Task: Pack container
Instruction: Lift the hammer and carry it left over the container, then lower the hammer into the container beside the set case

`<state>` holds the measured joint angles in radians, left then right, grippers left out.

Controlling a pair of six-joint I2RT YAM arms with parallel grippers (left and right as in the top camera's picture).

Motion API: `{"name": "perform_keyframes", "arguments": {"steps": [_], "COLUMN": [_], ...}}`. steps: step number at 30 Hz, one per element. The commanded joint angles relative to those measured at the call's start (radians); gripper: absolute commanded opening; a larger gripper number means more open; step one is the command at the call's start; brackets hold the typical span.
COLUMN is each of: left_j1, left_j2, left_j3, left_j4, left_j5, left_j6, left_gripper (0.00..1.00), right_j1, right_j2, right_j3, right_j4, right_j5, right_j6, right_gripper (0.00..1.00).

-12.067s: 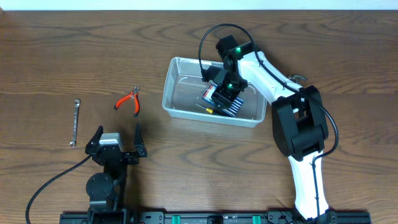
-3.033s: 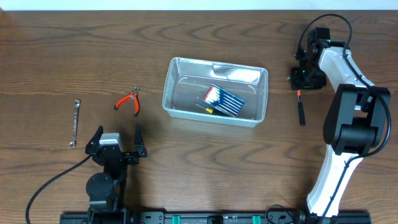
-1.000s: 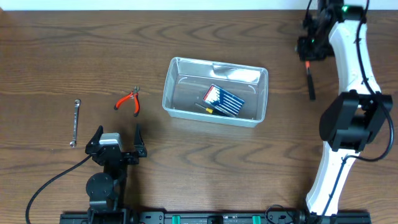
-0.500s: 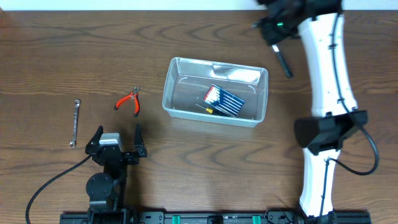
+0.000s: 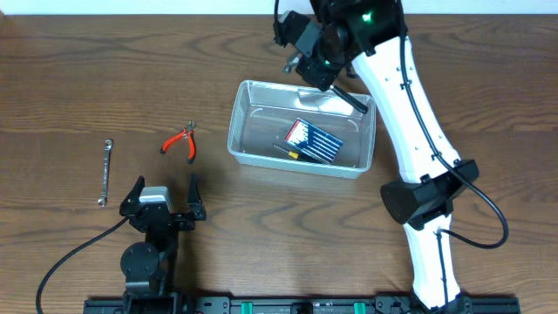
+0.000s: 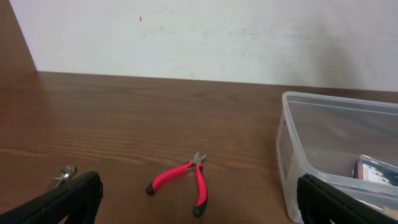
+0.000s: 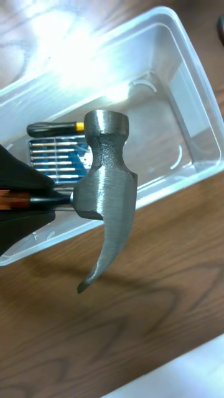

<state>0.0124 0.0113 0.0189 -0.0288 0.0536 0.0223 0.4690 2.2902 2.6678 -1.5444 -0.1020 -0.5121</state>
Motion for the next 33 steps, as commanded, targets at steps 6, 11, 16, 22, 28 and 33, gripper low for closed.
{"name": "perform_keyframes", "arguments": {"steps": [6, 11, 16, 22, 28, 33], "left_j1": [0.003, 0.003, 0.003, 0.003, 0.003, 0.003], "left_j2": [-0.005, -0.005, -0.005, -0.005, -0.005, -0.005], "left_j3": [-0.015, -0.015, -0.015, -0.015, -0.015, -0.015], "left_j4": [-0.038, -0.038, -0.038, -0.038, -0.038, -0.038], "left_j5": [0.006, 0.006, 0.006, 0.006, 0.006, 0.006], "left_j6": [-0.006, -0.006, -0.006, -0.006, -0.006, -0.006], "left_gripper": [0.98, 0.98, 0.98, 0.98, 0.98, 0.98], "right_j1": [0.027, 0.050, 0.063, 0.065, 0.065, 0.064], "right_j2": [-0.007, -0.007, -0.007, -0.007, -0.007, -0.006], "right_j3": [0.005, -0.041, -0.148, -0.286, -0.367, -0.421], "right_j4": [-0.025, -0.020, 0.010, 0.076, 0.140, 0.192], "right_j5": [-0.112, -0.118, -0.138, -0.138, -0.138, -0.138], "right_j6": [-0.079, -0.113, -0.144, -0.146, -0.148, -0.148], "right_gripper": [0.01, 0.01, 0.01, 0.01, 0.01, 0.01]}}
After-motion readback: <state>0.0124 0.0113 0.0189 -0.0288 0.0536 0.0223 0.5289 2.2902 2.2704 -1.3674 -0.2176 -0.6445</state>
